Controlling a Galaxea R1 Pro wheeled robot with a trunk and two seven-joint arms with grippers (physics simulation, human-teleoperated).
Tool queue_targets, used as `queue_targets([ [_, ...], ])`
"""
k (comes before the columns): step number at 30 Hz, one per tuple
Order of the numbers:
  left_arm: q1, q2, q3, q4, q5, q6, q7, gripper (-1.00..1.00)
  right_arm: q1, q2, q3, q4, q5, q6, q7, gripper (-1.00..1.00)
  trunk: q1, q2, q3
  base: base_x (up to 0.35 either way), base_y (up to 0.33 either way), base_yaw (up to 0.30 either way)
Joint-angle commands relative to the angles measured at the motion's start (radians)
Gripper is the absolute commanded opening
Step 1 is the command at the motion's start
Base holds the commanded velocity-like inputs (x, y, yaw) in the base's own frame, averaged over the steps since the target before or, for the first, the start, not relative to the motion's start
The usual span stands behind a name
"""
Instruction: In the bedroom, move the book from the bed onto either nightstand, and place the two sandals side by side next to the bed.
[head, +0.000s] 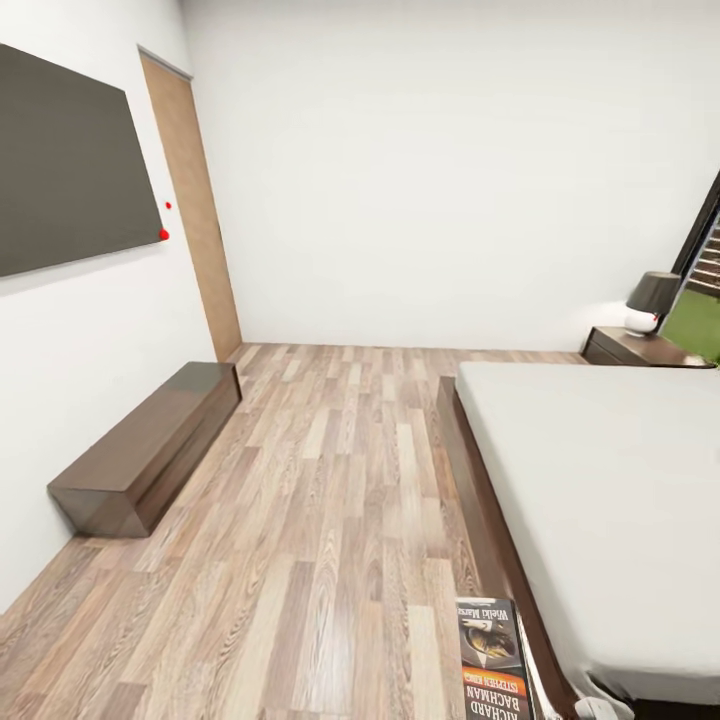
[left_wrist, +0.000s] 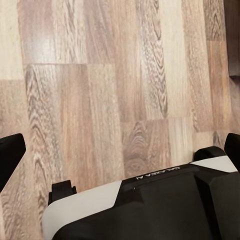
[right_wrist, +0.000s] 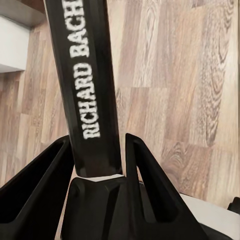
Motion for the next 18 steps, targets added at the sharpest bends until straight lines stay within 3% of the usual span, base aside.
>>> queue_targets([
  [1,-0.001,0.0,0.007,0.001,-0.007,-0.004,-0.003,1.0,-0.001,-0.001,0.004,-0.001,-0.011,0.01,0.002,-1.0,0.0,-0.001,-0.002,0.0,0.0,-0.166],
  [18,-0.001,0.0,0.007,0.001,-0.007,-0.004,-0.003,1.0,-0.001,-0.001,0.004,-0.001,-0.011,0.01,0.001,-1.0,0.0,-0.001,-0.003,0.0,0.0,-0.026],
])
